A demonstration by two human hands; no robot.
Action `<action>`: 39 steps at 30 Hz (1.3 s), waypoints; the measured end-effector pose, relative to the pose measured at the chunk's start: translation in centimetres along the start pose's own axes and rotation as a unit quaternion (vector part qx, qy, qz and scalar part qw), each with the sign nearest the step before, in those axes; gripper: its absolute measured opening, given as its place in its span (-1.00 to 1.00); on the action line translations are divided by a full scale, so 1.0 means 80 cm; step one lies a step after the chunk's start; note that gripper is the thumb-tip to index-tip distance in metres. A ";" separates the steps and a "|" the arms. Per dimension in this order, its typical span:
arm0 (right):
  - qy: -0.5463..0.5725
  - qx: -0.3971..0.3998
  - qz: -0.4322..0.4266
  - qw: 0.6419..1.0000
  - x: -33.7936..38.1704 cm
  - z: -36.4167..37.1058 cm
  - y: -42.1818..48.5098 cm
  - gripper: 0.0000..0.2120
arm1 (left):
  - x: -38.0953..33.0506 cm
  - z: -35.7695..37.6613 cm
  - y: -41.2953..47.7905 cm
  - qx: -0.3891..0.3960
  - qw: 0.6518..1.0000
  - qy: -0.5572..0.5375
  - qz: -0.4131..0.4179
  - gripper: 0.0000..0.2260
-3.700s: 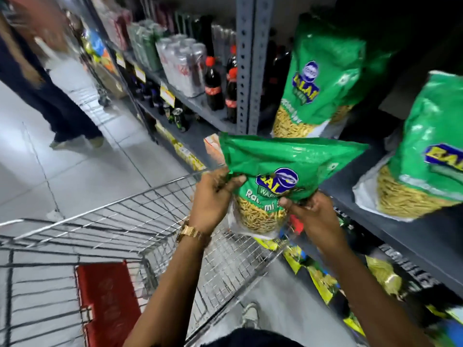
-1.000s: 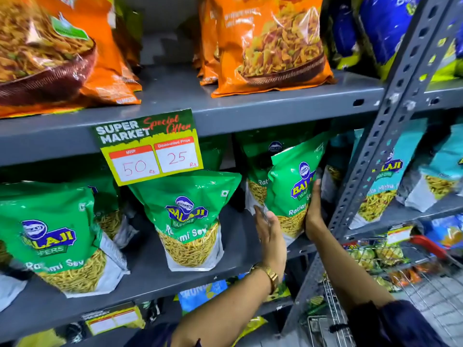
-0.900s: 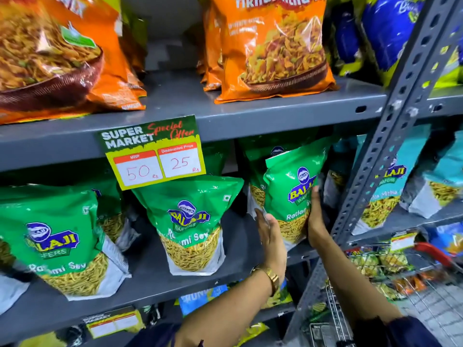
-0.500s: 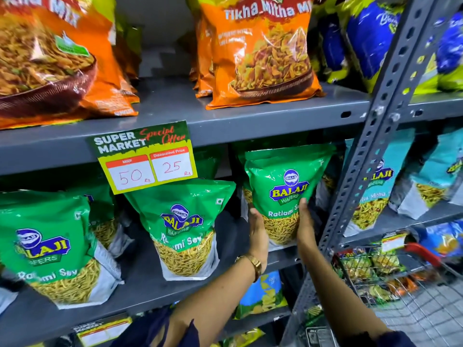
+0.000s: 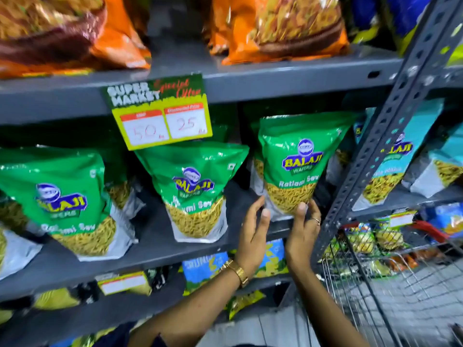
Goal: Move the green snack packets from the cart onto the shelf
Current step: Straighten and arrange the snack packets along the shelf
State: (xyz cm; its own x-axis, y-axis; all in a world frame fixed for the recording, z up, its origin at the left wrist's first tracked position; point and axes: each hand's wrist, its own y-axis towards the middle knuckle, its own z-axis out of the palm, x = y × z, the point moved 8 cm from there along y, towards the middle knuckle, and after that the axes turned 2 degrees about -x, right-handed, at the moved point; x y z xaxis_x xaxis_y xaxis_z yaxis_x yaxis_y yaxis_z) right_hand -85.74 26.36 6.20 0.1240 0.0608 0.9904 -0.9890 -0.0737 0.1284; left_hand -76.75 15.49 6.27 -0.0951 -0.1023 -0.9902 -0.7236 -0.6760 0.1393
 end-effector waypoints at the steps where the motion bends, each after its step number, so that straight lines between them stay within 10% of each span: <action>1: -0.016 -0.003 -0.018 1.000 0.000 0.000 -0.017 -0.37 | -0.005 -0.009 -0.007 0.009 0.999 0.024 0.023 -0.72; 9: 0.014 0.169 -0.025 0.985 -0.001 0.083 -0.094 -0.37 | -0.078 -0.127 -0.069 -0.166 0.918 0.222 0.283 -0.71; 15: 0.017 0.263 0.026 0.964 -0.002 0.167 -0.118 0.09 | -0.014 -0.238 -0.020 -0.363 0.928 0.053 0.063 -0.38; 23: 0.049 0.259 0.031 0.964 0.000 0.202 -0.095 -0.03 | 0.019 -0.210 0.010 -0.249 0.960 -0.106 -0.070 -0.30; 31: 0.071 0.254 0.034 0.964 0.014 0.197 -0.093 -0.76 | 0.027 -0.202 0.002 -0.251 0.964 -0.071 -0.045 -0.25; 37: 0.053 0.183 0.021 0.982 0.009 0.188 -0.089 -0.18 | 0.018 -0.204 -0.006 -0.218 0.974 -0.013 -0.061 -0.48; 39: 0.050 0.120 0.022 0.991 0.008 0.175 -0.099 0.03 | 0.015 -0.215 -0.019 -0.219 0.974 0.020 -0.061 -0.27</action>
State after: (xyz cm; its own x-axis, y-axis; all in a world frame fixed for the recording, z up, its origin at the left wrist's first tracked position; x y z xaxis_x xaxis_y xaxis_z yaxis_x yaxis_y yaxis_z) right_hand -76.70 13.06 6.56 0.0611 0.1496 0.9869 -0.9438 -0.3131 0.1059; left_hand -64.04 3.86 5.04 0.0068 -0.0245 -0.9997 -0.3666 -0.9302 0.0203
